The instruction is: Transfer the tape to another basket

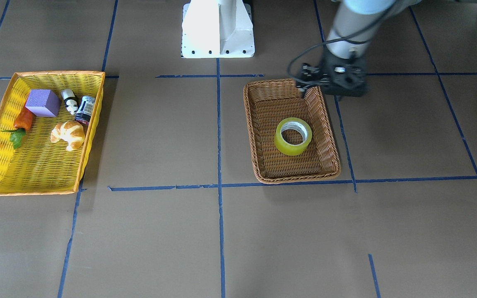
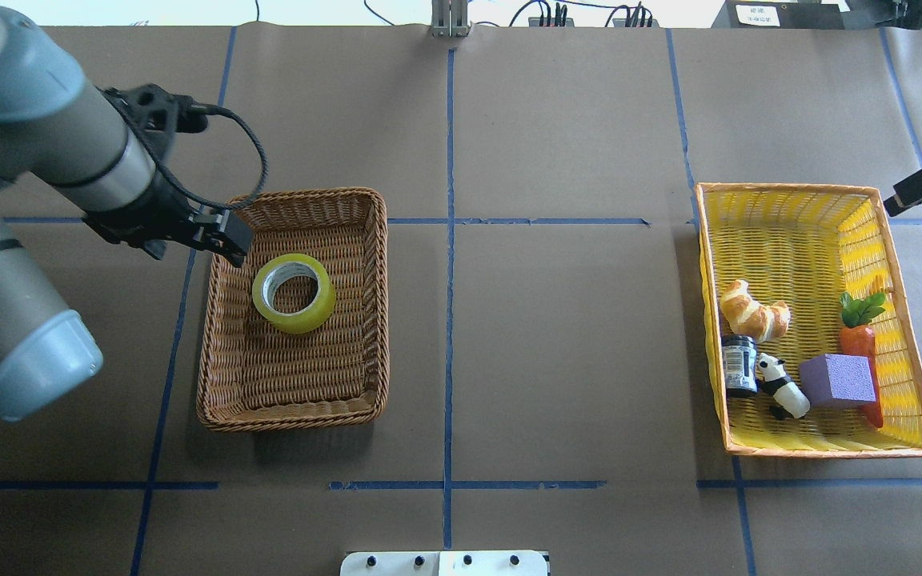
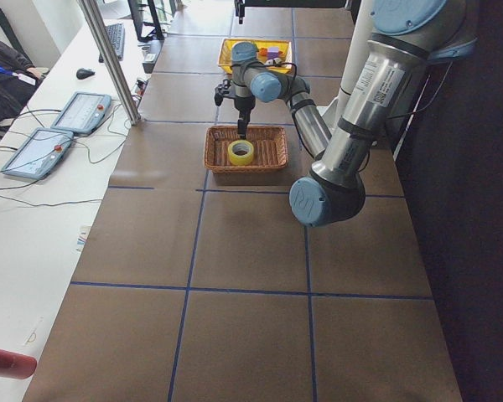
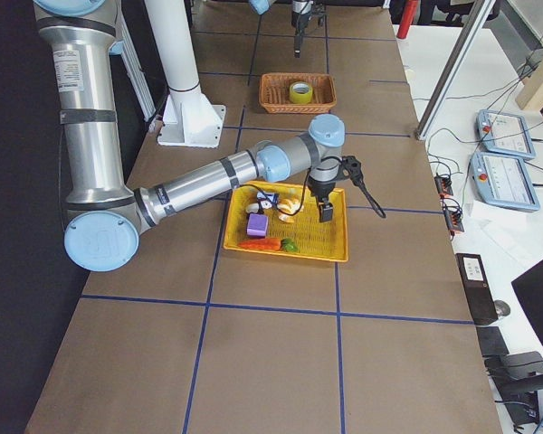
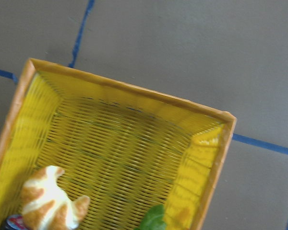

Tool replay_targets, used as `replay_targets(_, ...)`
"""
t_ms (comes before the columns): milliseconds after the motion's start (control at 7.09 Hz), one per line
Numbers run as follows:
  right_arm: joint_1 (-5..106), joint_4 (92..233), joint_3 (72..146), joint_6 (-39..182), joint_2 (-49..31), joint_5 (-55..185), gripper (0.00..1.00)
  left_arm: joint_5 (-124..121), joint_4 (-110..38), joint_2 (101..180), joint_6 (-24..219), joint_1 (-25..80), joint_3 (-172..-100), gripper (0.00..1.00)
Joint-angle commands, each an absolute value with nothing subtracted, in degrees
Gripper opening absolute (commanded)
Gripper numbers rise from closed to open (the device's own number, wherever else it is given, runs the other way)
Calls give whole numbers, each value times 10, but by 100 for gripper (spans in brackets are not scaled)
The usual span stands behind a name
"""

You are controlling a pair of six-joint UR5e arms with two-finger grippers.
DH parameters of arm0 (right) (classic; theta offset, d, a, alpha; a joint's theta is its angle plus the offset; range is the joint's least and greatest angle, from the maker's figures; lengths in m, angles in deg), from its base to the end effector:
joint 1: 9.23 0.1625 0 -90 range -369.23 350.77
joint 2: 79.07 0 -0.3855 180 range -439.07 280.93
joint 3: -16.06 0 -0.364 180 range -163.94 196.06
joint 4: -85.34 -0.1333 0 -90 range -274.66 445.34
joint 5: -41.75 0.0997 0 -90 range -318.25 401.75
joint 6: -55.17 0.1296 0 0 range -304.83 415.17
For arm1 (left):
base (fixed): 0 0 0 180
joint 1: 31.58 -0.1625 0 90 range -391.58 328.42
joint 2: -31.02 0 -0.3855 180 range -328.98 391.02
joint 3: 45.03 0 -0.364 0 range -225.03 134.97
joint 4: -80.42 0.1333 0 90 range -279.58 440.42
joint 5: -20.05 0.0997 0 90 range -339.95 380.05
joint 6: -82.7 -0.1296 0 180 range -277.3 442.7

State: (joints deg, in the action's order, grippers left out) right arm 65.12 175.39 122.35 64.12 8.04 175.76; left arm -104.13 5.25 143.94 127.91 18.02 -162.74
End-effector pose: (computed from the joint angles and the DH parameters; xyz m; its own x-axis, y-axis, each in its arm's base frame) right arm -0.0900 -0.4816 0.4833 0.6631 -0.2667 0.6994 0.1536 0.9630 0.2216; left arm 0.2939 -0.4387 0.2648 0.6669 0.1157 -0.7362 -0.0744 0.9933 0.0887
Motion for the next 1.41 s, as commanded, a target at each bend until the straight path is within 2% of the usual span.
replay_targets(0,763,1753,1125,457,104,1816,100,-1114,54,1369,1141,295,-1625,100)
replay_targets(282,827,1752,1042,411,105,1839,100,-1160,50,1298,1020,378,-1597,100)
replay_targets(705,835,1751,1048,476,108,1777,100,-1171,49,1257,837,493,-1491,100)
replay_targets(987,835,1751,1078,480,127,1775,100,-1171,47,1252,780,544,-1424,100)
replay_targets(1269,835,1751,1091,487,127,1775,100,-1178,27,1223,752,576,-1413,100)
